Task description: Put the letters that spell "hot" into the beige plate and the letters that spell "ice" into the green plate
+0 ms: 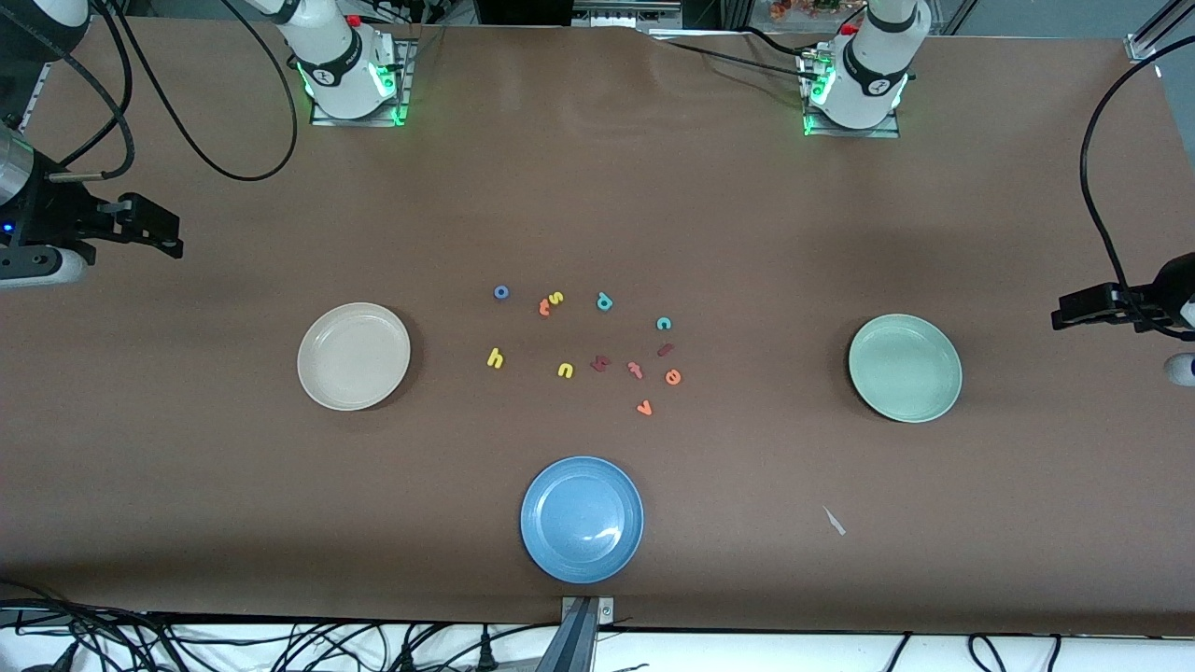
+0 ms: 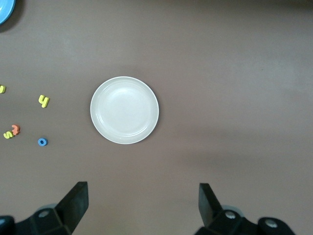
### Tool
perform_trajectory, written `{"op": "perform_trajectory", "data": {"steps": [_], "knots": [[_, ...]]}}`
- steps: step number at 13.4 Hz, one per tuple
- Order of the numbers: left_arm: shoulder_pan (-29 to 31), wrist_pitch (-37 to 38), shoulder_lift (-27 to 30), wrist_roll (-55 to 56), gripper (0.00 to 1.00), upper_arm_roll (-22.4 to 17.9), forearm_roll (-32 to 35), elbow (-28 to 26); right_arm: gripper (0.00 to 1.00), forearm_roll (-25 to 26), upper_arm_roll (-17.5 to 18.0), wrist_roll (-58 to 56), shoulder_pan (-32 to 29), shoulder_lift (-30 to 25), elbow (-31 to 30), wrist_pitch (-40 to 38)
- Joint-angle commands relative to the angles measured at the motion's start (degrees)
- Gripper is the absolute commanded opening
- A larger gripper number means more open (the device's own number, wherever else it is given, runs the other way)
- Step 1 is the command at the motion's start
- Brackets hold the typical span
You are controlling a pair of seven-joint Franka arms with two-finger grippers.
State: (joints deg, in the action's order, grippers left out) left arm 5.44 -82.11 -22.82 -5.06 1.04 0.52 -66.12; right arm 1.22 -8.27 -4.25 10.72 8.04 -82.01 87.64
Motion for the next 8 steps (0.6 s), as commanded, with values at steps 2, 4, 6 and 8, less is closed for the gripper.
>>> {"op": "perform_trajectory", "data": {"steps": [2, 4, 6, 8], "knots": [[0.01, -0.24, 0.23, -1.36, 1.00, -0.17, -1.31, -0.14, 1.00, -0.52, 0.00, -0.15, -0.18, 0.31, 1.06, -1.07], [-0.52, -0.41, 0.14, -1.36, 1.00, -0.16, -1.31, -0.15, 1.00, -0.52, 0.00, -0.15, -0.27, 0.31, 0.98, -1.07], [-0.08, -0.50, 0.06, -1.44, 1.00, -0.17, -1.31, -0.14, 1.00, -0.52, 0.00, -0.15, -0.27, 0.31, 1.06, -1.07], [-0.26, -0.50, -0.30, -1.27, 1.00, -0.17, -1.22, -0.14, 1.00, -0.61, 0.00, -0.15, -0.27, 0.31, 1.06, -1.07]]}}
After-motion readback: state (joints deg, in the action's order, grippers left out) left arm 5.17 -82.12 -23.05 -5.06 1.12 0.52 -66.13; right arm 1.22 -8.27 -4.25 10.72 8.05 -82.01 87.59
